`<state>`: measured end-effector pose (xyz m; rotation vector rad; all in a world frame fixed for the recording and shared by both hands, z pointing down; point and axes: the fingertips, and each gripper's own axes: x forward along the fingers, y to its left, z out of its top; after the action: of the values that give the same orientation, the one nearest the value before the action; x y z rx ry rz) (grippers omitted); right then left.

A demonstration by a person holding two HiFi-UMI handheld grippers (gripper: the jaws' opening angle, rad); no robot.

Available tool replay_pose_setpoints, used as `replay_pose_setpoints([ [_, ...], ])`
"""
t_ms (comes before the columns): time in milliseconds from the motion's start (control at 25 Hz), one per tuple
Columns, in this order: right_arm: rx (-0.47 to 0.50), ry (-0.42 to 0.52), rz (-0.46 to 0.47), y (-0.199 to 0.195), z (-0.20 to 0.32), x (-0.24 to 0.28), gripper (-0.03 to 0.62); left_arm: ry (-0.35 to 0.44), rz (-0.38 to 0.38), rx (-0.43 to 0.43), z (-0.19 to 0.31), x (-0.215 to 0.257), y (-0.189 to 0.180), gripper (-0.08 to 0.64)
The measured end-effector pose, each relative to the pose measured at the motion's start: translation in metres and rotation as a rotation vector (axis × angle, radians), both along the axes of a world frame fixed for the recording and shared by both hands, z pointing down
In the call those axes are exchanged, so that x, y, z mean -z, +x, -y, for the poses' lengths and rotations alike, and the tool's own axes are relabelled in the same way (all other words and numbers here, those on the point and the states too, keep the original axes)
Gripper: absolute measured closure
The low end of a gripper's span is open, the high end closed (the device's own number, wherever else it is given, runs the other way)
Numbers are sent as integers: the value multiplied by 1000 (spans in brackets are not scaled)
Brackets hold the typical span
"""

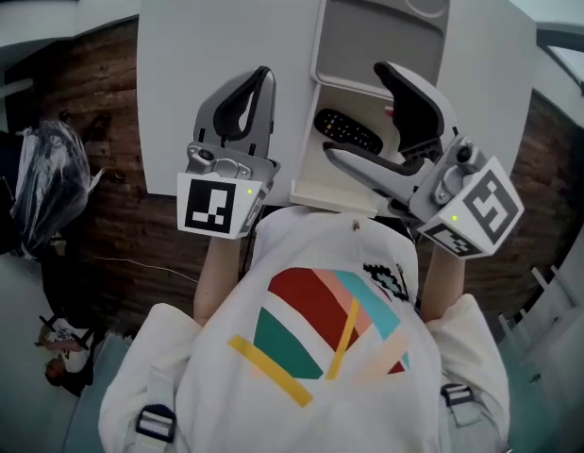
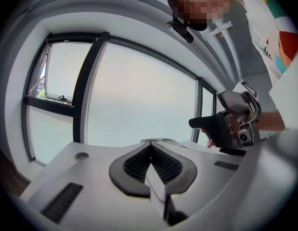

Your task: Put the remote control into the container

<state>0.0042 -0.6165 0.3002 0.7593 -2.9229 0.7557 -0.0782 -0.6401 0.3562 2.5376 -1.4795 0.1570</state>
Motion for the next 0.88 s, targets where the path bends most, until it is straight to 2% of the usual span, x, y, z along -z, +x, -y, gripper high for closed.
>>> replay_pose_setpoints([
  [120, -104, 54, 84, 16, 12, 23, 158, 68, -40, -20, 12, 30, 22, 554],
  [160, -142, 64, 102, 22, 14, 29, 177, 92, -36, -42, 14, 39, 31, 554],
  [200, -182, 67, 121, 29, 16, 34, 288, 115, -20, -68, 14, 47, 39, 554],
  [280, -250, 49, 197, 44, 17, 46, 580, 152, 34, -115, 10, 58, 51, 554],
  [360, -289, 36, 296, 61, 16, 58, 591, 167, 65, -139, 3, 64, 57, 554],
  [440, -331, 64, 316, 77, 15, 64, 591, 170, 61, -139, 0, 68, 59, 554],
  [640, -441, 116, 162, 108, 7, 50, 591, 162, 79, -149, -5, 69, 66, 554],
  [880, -453, 133, 22, 109, -1, 28, 591, 134, 95, -136, -7, 66, 66, 554],
])
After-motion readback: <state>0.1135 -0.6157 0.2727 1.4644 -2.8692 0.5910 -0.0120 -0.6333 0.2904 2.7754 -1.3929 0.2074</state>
